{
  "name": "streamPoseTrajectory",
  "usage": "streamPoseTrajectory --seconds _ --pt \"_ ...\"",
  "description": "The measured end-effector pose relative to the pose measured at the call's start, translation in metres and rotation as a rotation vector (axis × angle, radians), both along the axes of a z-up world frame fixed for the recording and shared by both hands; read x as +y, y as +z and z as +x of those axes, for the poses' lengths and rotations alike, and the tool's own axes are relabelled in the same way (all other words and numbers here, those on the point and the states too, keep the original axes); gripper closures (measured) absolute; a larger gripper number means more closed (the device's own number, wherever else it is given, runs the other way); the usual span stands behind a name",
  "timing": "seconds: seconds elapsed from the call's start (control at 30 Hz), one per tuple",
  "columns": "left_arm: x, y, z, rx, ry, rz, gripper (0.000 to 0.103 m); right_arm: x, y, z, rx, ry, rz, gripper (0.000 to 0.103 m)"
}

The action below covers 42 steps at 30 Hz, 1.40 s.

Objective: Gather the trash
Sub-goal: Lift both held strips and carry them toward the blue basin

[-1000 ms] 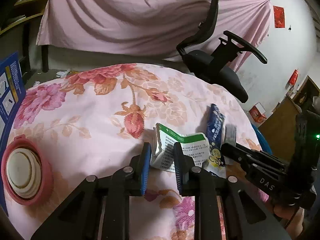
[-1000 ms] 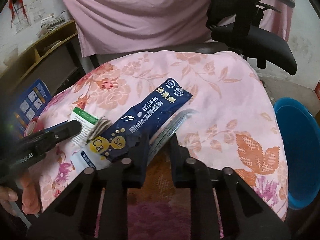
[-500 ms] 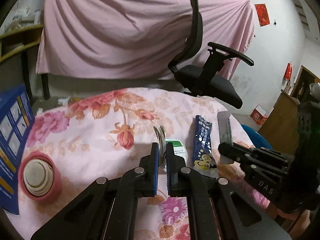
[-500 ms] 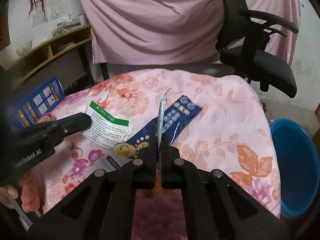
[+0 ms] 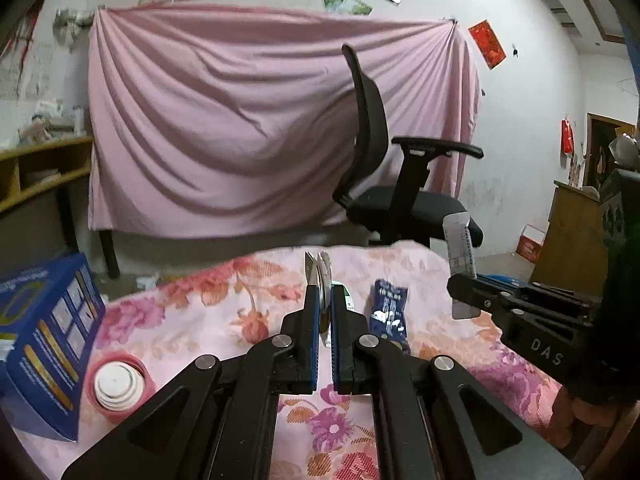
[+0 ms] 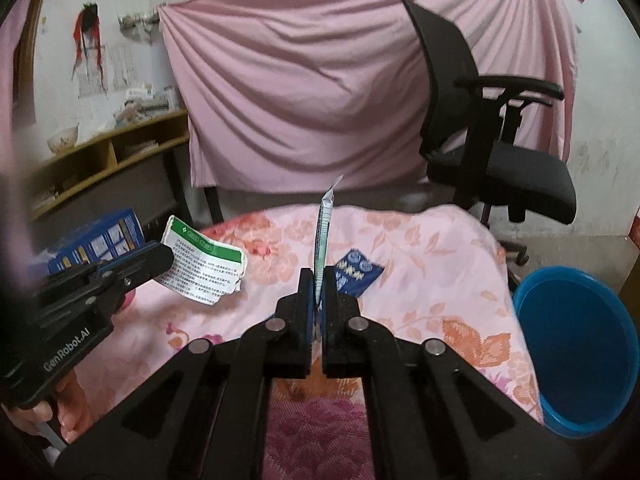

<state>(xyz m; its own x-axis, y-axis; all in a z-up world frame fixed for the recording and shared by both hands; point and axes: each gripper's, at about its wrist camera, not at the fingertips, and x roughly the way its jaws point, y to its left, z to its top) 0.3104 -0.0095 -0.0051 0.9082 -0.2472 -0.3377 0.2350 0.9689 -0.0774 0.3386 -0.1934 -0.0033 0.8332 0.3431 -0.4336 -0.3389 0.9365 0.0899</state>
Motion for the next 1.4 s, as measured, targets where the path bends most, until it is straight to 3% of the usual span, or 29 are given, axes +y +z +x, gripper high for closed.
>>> streamPoseTrajectory --seconds 0.43,0.7,0.97,1.07,1.4 --pt "-0.018 0.008 -0.039 -0.281 0.082 0.057 0.100 -0.015 0.021 -0.032 -0.213 -0.034 0.006 0.071" --pt "-0.031 0.011 -0.062 -0.402 0.124 0.057 0.100 -0.025 0.034 -0.050 -0.313 -0.066 -0.005 0.071" --pt "-0.060 0.029 -0.083 -0.523 0.085 0.015 0.100 -0.042 0.047 -0.065 -0.400 -0.111 0.001 0.071" --pt "-0.080 0.038 -0.087 -0.556 0.059 0.032 0.100 -0.058 0.054 -0.070 -0.421 -0.152 0.020 0.071" --pt "-0.166 0.068 -0.078 -0.610 -0.060 0.031 0.100 -0.148 0.068 -0.077 -0.429 -0.388 0.092 0.071"
